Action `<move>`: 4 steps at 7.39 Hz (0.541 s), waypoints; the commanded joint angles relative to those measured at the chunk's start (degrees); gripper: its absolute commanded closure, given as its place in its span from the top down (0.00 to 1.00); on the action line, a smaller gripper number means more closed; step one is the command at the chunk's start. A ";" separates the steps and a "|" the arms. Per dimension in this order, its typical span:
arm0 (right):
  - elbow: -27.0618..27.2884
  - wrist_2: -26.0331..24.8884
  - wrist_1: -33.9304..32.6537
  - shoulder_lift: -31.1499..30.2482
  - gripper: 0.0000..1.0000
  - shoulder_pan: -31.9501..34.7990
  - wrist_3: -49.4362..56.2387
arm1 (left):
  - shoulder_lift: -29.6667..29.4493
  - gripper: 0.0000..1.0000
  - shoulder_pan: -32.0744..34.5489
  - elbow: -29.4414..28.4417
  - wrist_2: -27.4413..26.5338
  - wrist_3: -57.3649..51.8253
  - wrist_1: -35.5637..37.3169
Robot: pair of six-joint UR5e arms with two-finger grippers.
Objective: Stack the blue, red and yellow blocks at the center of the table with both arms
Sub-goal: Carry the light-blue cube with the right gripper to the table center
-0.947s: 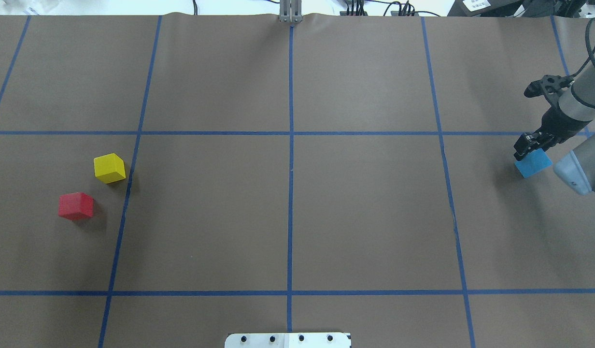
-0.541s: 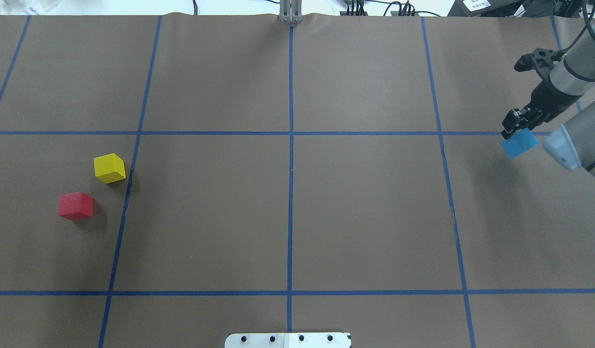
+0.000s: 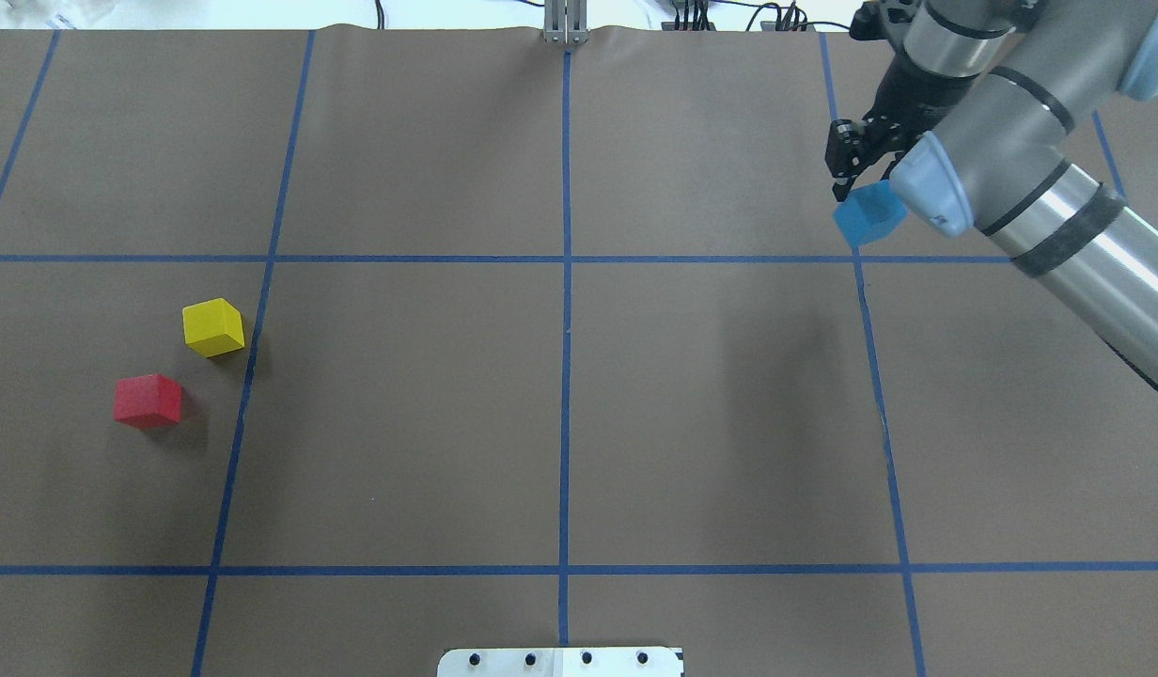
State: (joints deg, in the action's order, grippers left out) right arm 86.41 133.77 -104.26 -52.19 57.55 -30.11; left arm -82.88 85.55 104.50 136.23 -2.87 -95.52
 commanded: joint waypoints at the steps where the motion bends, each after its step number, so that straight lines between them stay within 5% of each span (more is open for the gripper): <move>1: -2.81 -0.27 -0.25 8.65 0.00 -8.55 -19.03 | -0.09 1.00 -0.82 0.00 -0.08 0.06 0.08; 4: -12.21 -5.07 14.13 14.83 0.00 -17.89 -37.27 | -0.09 1.00 -0.82 -0.08 -0.17 0.06 0.16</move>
State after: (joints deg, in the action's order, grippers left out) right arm 77.54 131.28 -96.01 -39.54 43.14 -60.84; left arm -82.97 84.75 104.43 136.12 -2.81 -95.39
